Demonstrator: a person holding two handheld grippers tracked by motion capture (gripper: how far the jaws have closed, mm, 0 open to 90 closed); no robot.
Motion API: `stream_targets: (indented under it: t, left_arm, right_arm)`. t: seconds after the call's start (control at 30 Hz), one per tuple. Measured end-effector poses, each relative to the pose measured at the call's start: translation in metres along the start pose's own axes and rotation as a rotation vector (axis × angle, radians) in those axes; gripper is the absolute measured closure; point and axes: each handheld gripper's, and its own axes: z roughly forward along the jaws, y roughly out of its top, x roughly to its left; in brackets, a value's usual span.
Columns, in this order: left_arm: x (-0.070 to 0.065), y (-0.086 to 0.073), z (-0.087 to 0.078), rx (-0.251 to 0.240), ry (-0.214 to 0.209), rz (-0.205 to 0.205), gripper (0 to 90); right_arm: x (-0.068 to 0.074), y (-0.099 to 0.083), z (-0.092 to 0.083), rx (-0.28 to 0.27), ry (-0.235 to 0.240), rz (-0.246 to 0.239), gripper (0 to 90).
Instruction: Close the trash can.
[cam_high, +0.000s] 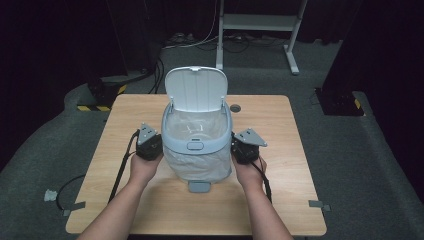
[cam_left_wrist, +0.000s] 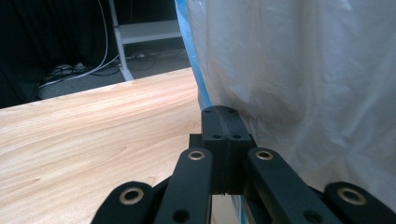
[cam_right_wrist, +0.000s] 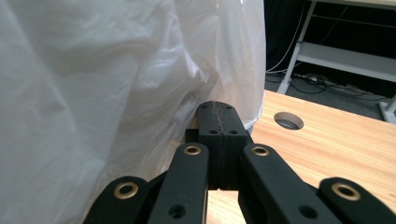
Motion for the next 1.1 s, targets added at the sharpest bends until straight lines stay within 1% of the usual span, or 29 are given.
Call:
stream_targets:
  t: [0.03, 0.23, 0.33, 0.5, 0.6, 0.63, 0.67, 0.7, 0.73, 0.77, 0.8, 0.83, 0.87, 0.9, 0.93, 1.03, 1.07, 1.1]
  left_arm:
    - [-0.001, -0.001, -0.002, -0.001, -0.001, 0.000, 89.8]
    - [-0.008, -0.005, -0.009, -0.007, 0.000, 0.013, 89.8]
    - [-0.012, -0.008, -0.016, -0.012, -0.002, 0.003, 89.8]
    - [-0.014, -0.011, -0.021, -0.019, -0.009, -0.008, 89.7]
    - [-0.014, -0.012, -0.024, -0.013, -0.016, 0.018, 89.7]
    - [-0.012, -0.011, -0.025, -0.008, -0.030, 0.019, 89.7]
    - [-0.011, -0.011, -0.025, -0.008, -0.032, 0.016, 89.5]
    - [-0.010, -0.010, -0.026, -0.007, -0.024, 0.028, 87.5]
    - [-0.010, -0.010, -0.026, -0.007, -0.024, 0.028, 86.1]
    - [-0.007, -0.009, -0.026, -0.008, -0.021, 0.027, 86.1]
    - [-0.002, -0.007, -0.028, -0.008, -0.020, 0.001, 83.3]
    - [-0.002, -0.007, -0.028, -0.008, -0.020, 0.001, 82.8]
    - [0.003, -0.002, -0.031, -0.014, -0.011, -0.016, 82.2]
    - [0.003, -0.002, -0.031, -0.014, -0.011, -0.016, 80.9]
    - [0.007, 0.005, -0.035, -0.018, -0.009, -0.037, 78.8]
    - [0.011, 0.018, -0.042, -0.041, -0.005, -0.045, 76.5]
    - [0.011, 0.018, -0.042, -0.041, -0.005, -0.045, 75.3]
    - [0.014, 0.029, -0.047, -0.054, 0.003, -0.043, 74.3]
  right_arm:
    - [0.000, -0.001, -0.002, -0.002, 0.004, 0.005, 90.0]
    - [0.004, -0.006, -0.013, -0.016, 0.004, -0.002, 90.0]
    - [0.007, -0.009, -0.018, -0.024, 0.003, -0.002, 90.0]
    - [0.009, -0.011, -0.023, -0.029, 0.007, -0.004, 90.0]
    - [0.011, -0.013, -0.027, -0.031, 0.006, -0.015, 90.0]
    - [0.010, -0.012, -0.027, -0.029, 0.009, -0.019, 89.8]
    - [0.009, -0.011, -0.027, -0.026, 0.011, -0.019, 87.7]
    - [0.009, -0.010, -0.028, -0.032, 0.001, -0.024, 86.2]
    - [0.009, -0.010, -0.028, -0.032, 0.001, -0.024, 86.2]
    - [0.009, -0.008, -0.031, -0.042, -0.002, -0.029, 84.9]
    - [0.009, -0.003, -0.037, -0.062, -0.011, -0.033, 82.5]
    - [0.009, -0.003, -0.037, -0.062, -0.011, -0.033, 82.5]
    - [0.007, 0.003, -0.042, -0.071, -0.037, -0.039, 76.1]
    - [0.007, 0.003, -0.042, -0.071, -0.037, -0.039, 76.1]
    - [0.003, 0.008, -0.047, -0.084, -0.058, -0.030, 74.3]
    - [-0.001, 0.017, -0.056, -0.103, -0.071, -0.021, 71.5]
    - [-0.003, 0.020, -0.058, -0.110, -0.078, -0.027, 71.1]
    - [-0.004, 0.024, -0.060, -0.119, -0.081, -0.028, 70.8]
